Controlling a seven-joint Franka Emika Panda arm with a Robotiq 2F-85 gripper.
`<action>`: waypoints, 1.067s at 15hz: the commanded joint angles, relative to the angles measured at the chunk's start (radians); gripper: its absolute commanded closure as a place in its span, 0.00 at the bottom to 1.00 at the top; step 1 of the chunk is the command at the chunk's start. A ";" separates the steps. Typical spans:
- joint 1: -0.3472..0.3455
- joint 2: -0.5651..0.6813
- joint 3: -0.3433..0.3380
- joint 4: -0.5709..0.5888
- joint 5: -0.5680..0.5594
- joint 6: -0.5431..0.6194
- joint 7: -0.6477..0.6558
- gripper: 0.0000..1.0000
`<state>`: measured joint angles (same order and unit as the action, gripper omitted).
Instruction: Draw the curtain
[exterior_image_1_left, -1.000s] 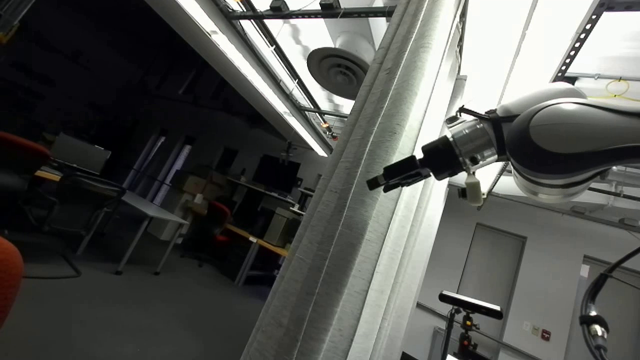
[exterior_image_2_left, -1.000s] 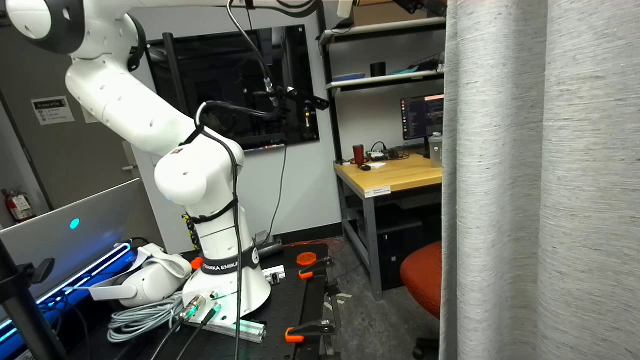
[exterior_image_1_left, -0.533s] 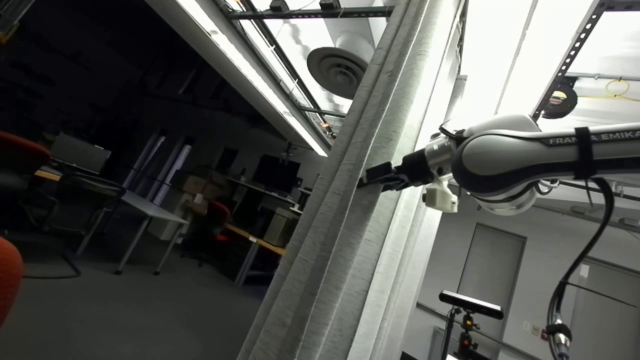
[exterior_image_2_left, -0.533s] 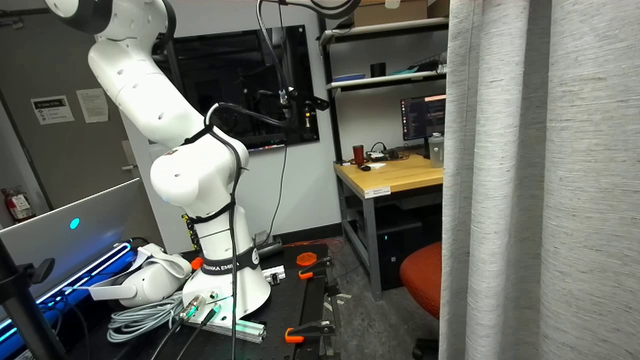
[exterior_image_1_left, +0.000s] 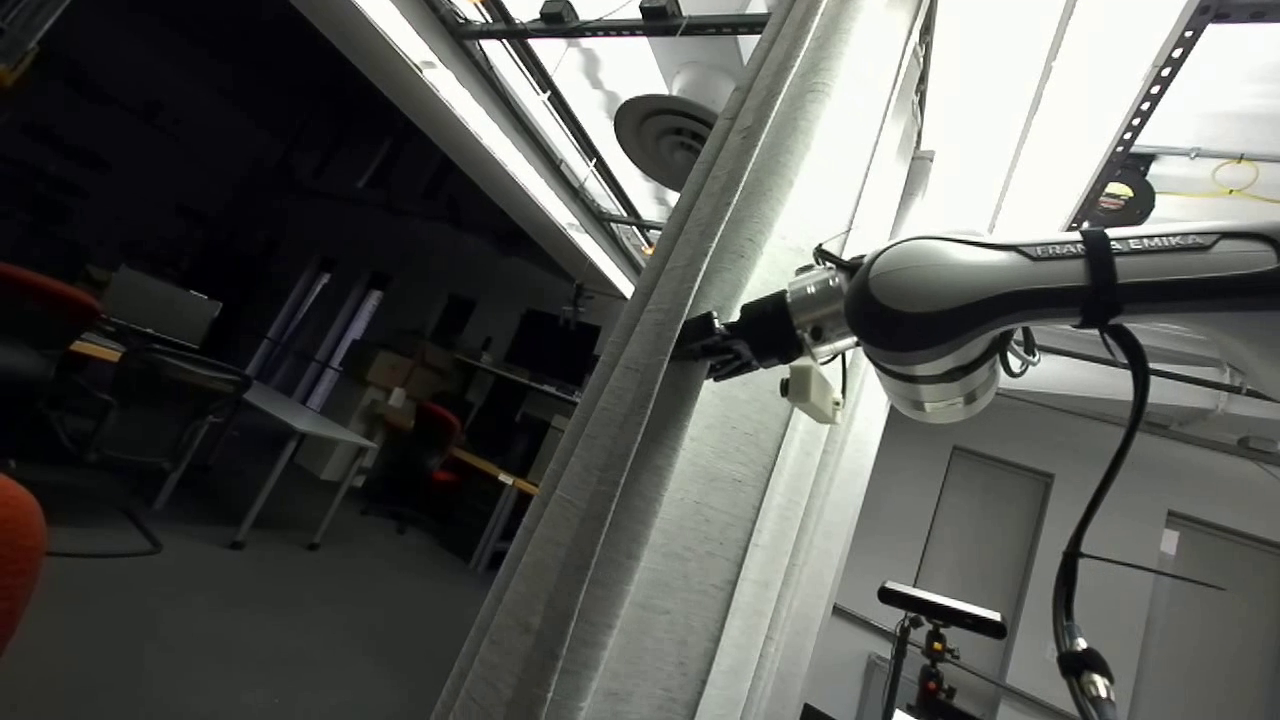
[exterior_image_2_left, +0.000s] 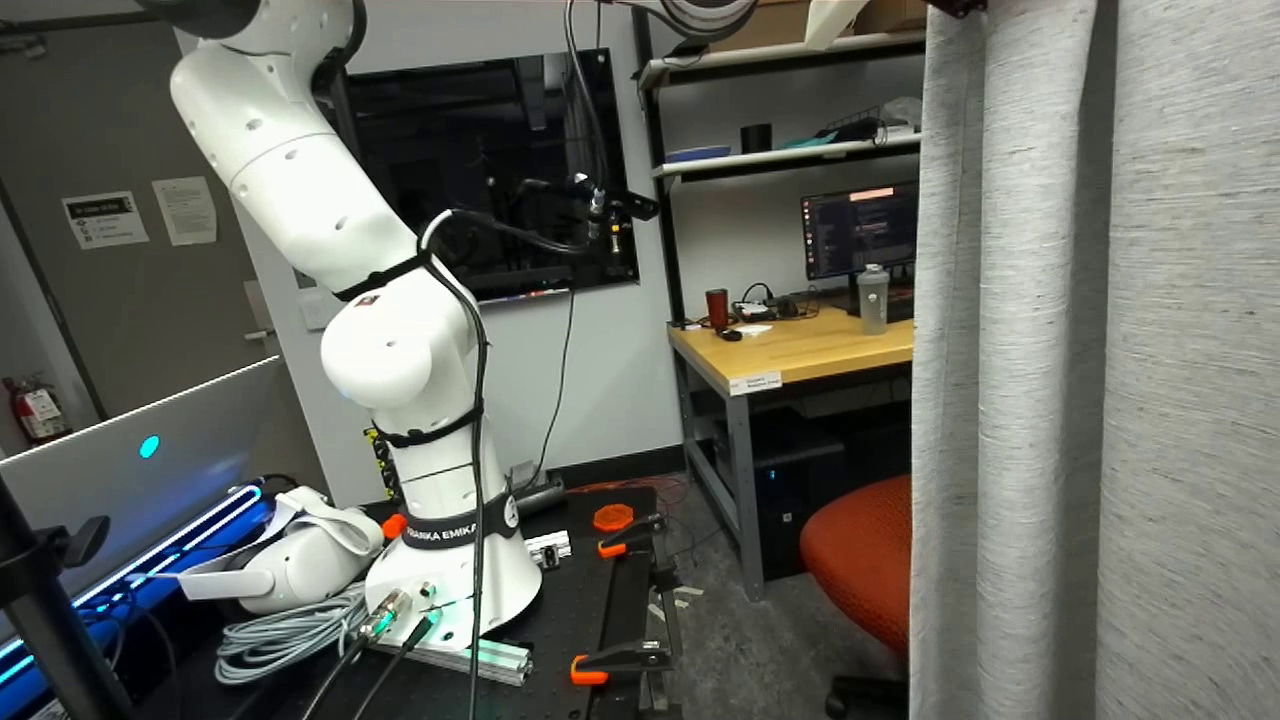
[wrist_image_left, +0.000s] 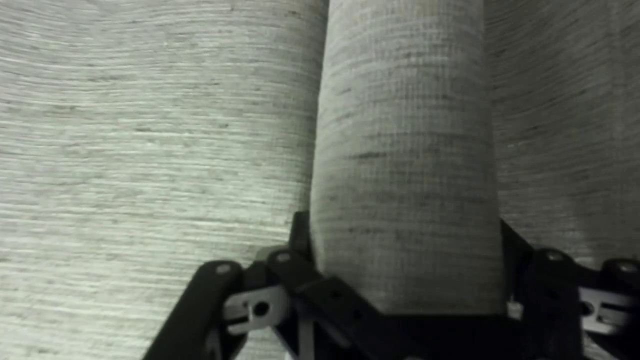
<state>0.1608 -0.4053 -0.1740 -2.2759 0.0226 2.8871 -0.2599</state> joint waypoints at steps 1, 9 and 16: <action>0.027 0.046 -0.019 0.053 0.009 -0.008 -0.029 0.49; -0.046 0.130 0.072 0.113 -0.061 0.009 0.025 1.00; -0.189 0.155 0.419 0.131 -0.420 -0.009 0.461 1.00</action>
<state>0.0350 -0.2741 0.1002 -2.1675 -0.2702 2.9014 0.0201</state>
